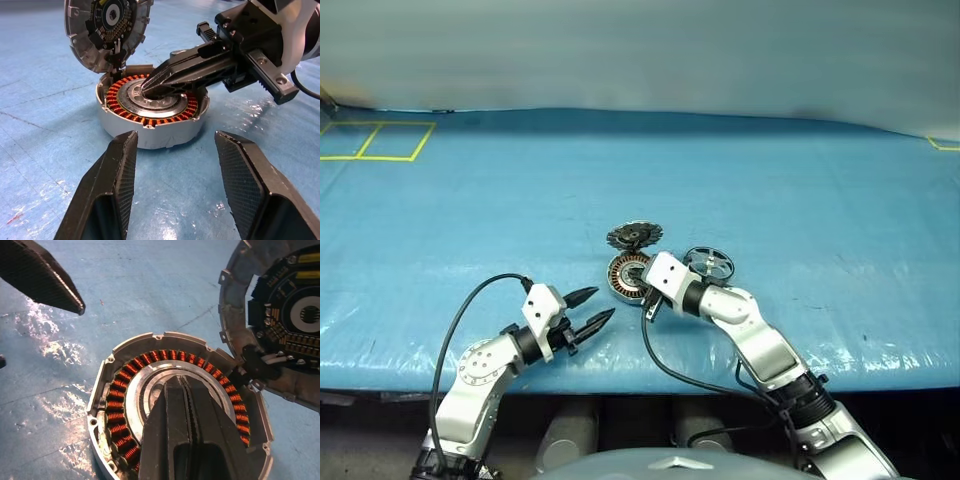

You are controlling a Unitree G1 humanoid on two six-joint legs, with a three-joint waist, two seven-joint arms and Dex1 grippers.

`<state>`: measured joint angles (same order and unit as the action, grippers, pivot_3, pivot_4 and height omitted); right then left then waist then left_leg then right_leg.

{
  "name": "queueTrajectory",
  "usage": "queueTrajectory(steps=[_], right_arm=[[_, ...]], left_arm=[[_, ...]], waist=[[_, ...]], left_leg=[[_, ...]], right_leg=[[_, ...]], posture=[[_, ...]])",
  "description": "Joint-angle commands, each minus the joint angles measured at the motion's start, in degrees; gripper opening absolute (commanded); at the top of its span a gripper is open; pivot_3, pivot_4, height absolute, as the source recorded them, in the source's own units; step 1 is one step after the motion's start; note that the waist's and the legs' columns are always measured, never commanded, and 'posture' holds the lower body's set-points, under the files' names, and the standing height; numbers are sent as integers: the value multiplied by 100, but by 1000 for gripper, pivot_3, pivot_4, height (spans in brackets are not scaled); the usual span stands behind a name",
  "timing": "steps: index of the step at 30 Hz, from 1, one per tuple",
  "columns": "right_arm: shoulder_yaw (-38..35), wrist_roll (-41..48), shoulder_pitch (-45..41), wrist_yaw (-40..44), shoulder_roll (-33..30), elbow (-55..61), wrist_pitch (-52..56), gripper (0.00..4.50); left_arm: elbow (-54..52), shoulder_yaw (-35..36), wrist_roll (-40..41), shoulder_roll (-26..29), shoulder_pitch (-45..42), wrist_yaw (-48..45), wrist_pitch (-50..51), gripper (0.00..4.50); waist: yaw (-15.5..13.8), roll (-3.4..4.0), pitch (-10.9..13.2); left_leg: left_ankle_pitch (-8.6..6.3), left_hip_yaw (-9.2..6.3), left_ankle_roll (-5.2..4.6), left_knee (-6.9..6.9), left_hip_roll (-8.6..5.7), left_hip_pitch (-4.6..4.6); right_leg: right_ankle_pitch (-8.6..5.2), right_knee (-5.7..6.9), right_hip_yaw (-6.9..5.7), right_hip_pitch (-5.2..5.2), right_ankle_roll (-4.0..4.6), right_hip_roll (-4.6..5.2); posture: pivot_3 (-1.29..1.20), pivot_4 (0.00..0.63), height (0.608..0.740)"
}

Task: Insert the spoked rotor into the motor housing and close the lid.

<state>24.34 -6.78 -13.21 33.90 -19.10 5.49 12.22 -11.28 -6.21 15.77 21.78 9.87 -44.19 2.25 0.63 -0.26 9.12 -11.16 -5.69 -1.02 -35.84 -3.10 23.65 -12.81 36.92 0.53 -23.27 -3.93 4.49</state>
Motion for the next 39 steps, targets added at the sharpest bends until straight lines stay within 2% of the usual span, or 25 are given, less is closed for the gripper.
queueTrajectory(steps=[1, 5, 9, 12, 14, 19, 24, 27, 33, 37, 39], right_arm=[[229, -337, 7, 39, -117, -112, -155, 25], [192, -421, -67, -105, 20, -241, 17, 25], [-550, 856, 170, 226, 381, 291, 388, 25], [-871, 1419, 343, 443, 409, 661, 431, 25], [-1211, 1686, 516, 436, 263, 1073, 543, 25], [-1653, 1617, 777, 269, -405, 1767, 980, 25], [-1737, 1016, 546, 362, -1452, 1662, 1291, 25], [-1675, 795, 303, 578, -1953, 1498, 1188, 563], [-1439, 838, -529, 1343, -2501, 1120, 1522, 2497], [-1156, 621, -956, 1818, -2831, 663, 1484, 2497], [-827, 250, -1078, 2142, -3174, 521, 985, 2497]], left_arm=[[-57, 10, 36, -7, -30, 4, -92, 2591], [-82, -19, 44, 14, -30, -11, -46, 2591], [-174, 35, 224, -74, -28, 33, 48, 2591], [-239, 54, 293, -65, -22, 54, 108, 2591], [-282, 82, 305, -16, -39, 46, 117, 2591], [-359, 104, 468, -26, -218, 28, 217, 2591], [-403, -125, 460, -17, -509, -129, 318, 2591], [-297, -219, 440, -54, -643, -201, 300, 2591], [-133, -302, 373, -104, -754, -236, 266, 2591], [-115, -306, 344, -114, -739, -233, 250, 2591], [-114, -306, 326, -108, -705, -229, 225, 2591]], waist=[[1, 0, 0], [5, 0, -1], [-10, -1, 0], [-4, 1, 2], [-1, 3, 3], [-12, 2, 3], [-3, 3, 4], [0, 3, 5], [-1, 4, 9], [-14, 1, 12], [-23, 1, 12]], left_leg=[[0, 0, 0, 0, 0, -1], [0, 0, 0, 0, 2, -9], [0, -3, 1, -2, 4, -10], [0, -10, 0, -2, -4, 4], [-1, -8, -1, -1, -4, 7], [-1, -8, 0, 0, -2, 9], [-1, 1, 0, -5, -2, 8], [0, 10, -1, -3, -2, 13], [-2, 16, -5, -2, 3, 11], [-4, 15, -10, -5, 4, 10], [-7, 15, -14, -5, 1, 12]], right_leg=[[0, 0, 0, 0, 0, 0], [0, 1, 0, 8, 0, -2], [0, 2, -1, 13, 0, -3], [0, -2, 0, 3, -1, 1], [1, -2, 0, -2, -2, 1], [-1, -1, -2, -3, -2, 4], [0, -1, -1, -1, -3, 7], [1, 0, 2, 19, -3, 7], [0, -4, 1, 24, -3, 4], [0, -8, -3, 32, -3, 6], [0, -10, -4, 32, -3, 10]], posture=[[0, 150, 740], [0, 150, 740], [0, 150, 740], [0, 150, 740], [0, 150, 740], [0, 150, 740], [0, 150, 740], [0, 150, 740], [0, 150, 740], [0, 150, 740], [0, 150, 740]])
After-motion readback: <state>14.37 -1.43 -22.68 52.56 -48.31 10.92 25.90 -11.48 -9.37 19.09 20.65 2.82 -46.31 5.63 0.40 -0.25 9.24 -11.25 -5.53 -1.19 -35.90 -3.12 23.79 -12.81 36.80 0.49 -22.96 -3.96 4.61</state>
